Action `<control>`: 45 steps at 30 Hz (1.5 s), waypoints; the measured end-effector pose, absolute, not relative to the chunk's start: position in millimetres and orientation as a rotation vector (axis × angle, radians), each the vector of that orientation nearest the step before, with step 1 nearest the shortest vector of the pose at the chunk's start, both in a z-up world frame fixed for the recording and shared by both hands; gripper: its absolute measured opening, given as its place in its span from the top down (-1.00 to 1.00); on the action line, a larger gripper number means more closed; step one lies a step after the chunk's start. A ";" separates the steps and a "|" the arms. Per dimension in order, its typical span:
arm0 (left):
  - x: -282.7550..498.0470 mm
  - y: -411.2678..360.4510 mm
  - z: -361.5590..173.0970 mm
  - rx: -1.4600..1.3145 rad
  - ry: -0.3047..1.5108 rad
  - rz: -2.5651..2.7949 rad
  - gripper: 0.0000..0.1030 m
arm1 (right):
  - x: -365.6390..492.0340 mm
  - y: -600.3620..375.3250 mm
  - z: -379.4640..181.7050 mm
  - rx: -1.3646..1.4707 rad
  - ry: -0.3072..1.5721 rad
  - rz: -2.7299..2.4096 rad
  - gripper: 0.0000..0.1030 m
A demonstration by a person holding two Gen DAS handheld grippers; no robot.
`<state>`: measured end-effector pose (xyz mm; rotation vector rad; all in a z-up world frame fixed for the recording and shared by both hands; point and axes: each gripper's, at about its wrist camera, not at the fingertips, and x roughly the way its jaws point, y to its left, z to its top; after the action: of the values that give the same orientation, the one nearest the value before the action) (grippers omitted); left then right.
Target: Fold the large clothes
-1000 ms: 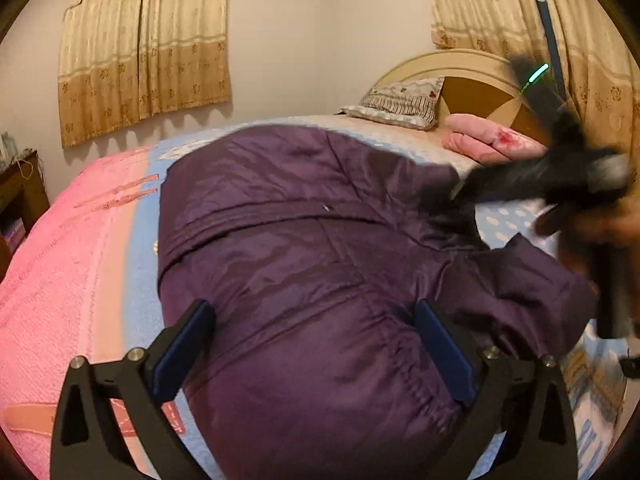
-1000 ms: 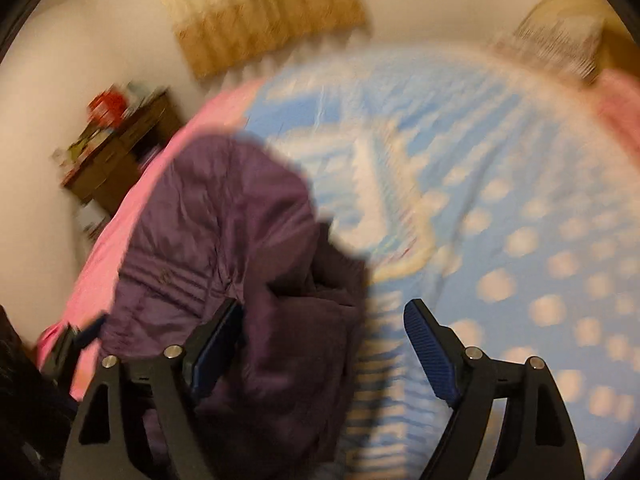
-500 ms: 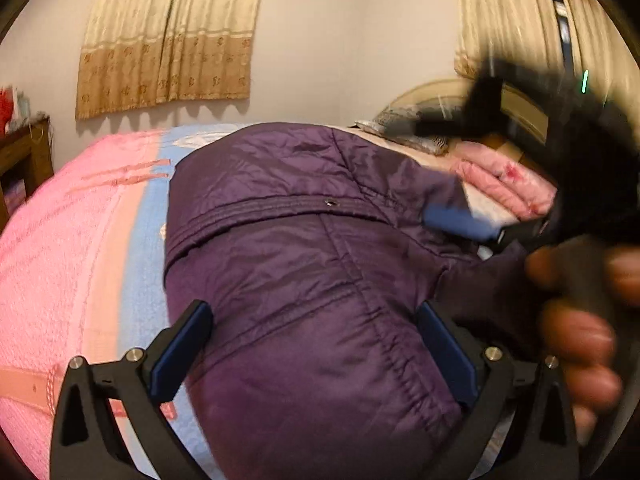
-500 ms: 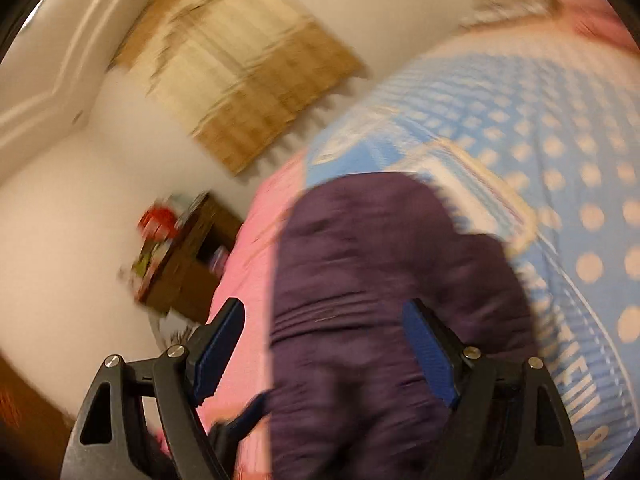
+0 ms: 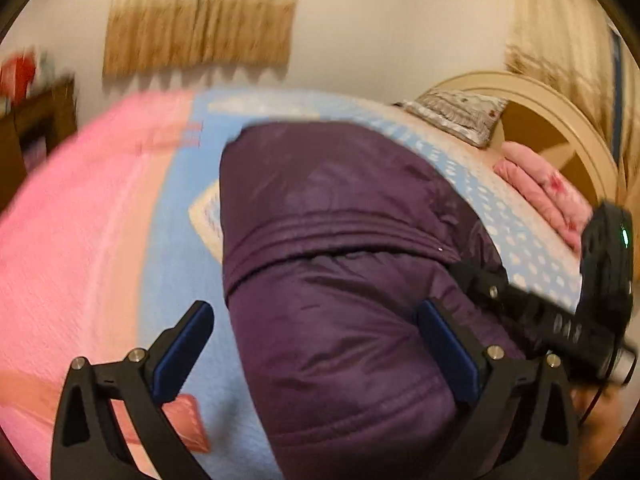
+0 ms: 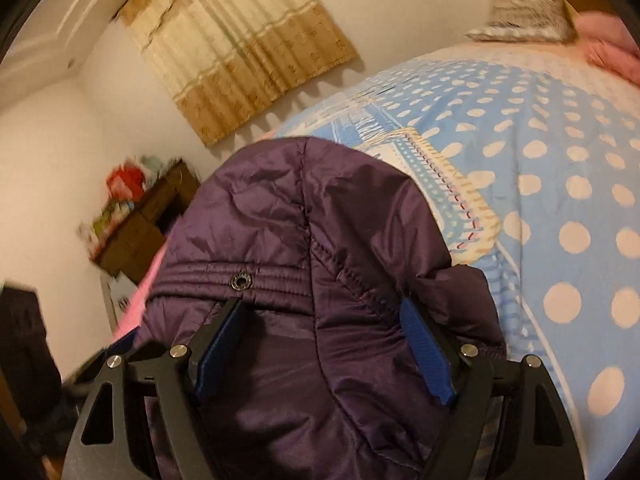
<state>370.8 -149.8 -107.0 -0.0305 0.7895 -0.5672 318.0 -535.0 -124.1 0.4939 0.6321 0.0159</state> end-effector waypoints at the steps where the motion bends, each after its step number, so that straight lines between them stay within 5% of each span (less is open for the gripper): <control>1: 374.1 -150.0 -110.9 -0.042 0.805 -0.573 -1.00 | 319.5 -534.6 -125.2 0.483 0.644 0.013 -0.54; 17: 362.7 -142.7 -128.7 -0.115 0.798 -0.604 -1.00 | 327.7 -527.5 -131.8 0.405 0.641 0.007 -0.54; 28: 389.5 -131.5 -146.9 -0.357 1.038 -0.740 -1.00 | 324.1 -528.7 -116.7 0.338 0.633 0.002 -0.54; 37: 386.5 -135.9 -144.1 -0.337 1.045 -0.756 -1.00 | 300.0 -555.5 -83.0 0.334 0.535 -0.137 -0.56; 42: 387.4 -130.6 -147.3 -0.340 1.047 -0.771 -1.00 | 328.9 -584.3 -118.1 0.415 0.745 -0.075 -0.89; 45: 389.1 -130.8 -147.0 -0.334 1.043 -0.781 -1.00 | 336.9 -609.2 -137.8 0.574 0.782 0.026 -0.90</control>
<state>389.1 -130.8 -147.0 -0.3341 1.0432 -0.7812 336.9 -609.2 -137.8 0.5740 0.7821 0.0261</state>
